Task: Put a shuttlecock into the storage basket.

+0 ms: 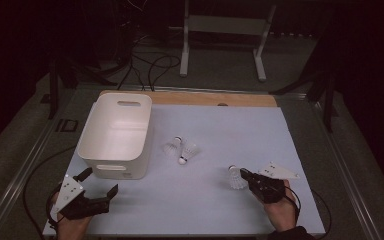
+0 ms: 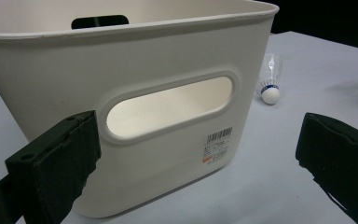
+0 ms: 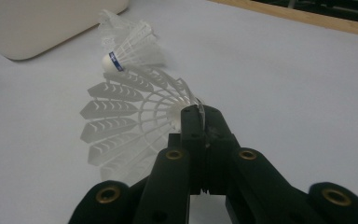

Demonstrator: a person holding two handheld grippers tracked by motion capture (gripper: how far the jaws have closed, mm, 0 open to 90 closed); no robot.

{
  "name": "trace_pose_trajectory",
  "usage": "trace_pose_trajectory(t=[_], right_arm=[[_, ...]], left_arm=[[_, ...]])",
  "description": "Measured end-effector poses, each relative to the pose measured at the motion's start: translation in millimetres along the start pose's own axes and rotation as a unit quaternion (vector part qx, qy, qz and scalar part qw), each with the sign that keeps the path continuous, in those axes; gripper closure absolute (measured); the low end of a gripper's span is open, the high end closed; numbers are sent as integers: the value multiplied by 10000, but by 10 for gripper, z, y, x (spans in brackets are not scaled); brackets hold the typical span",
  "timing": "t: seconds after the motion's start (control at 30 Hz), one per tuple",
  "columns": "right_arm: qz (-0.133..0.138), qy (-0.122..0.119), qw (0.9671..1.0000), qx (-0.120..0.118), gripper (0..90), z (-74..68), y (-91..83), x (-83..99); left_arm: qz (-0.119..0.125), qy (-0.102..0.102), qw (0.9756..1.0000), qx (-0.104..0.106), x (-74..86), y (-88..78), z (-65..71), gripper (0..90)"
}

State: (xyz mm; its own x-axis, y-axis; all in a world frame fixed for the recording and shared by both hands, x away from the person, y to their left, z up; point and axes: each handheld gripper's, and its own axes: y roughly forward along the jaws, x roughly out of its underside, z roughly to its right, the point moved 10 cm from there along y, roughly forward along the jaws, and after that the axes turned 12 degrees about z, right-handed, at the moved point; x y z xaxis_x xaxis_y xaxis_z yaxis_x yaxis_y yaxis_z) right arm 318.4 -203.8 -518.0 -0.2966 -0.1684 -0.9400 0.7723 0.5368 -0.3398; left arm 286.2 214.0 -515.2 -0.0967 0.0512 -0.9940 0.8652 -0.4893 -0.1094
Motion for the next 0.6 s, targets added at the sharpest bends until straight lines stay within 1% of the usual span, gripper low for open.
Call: trace_pose_trajectory(t=[0.1,0.33,0.4,0.43,0.47,0.5,0.6], right_arm=[[-8,55,10000,-23,888,-6,5,-15],[24,42,9999,-120,888,-12,0,-94],[21,95,9999,-127,888,-18,-1,-119],[18,50,9999,-117,888,-11,-1,-130],[29,95,9999,-113,887,-16,0,-146],[21,46,9999,-117,888,-9,-2,-155],[23,54,9999,-122,888,-9,-1,-178]], left_arm=[[5,-8,10000,1,0,0,0,7],[-3,-7,10000,2,8,11,8,7],[-24,7,10000,22,13,15,18,7],[-24,7,10000,22,13,15,18,7],[-26,6,10000,29,14,16,21,7],[-18,-3,10000,25,13,17,20,7],[-21,-8,10000,21,15,18,19,7]])
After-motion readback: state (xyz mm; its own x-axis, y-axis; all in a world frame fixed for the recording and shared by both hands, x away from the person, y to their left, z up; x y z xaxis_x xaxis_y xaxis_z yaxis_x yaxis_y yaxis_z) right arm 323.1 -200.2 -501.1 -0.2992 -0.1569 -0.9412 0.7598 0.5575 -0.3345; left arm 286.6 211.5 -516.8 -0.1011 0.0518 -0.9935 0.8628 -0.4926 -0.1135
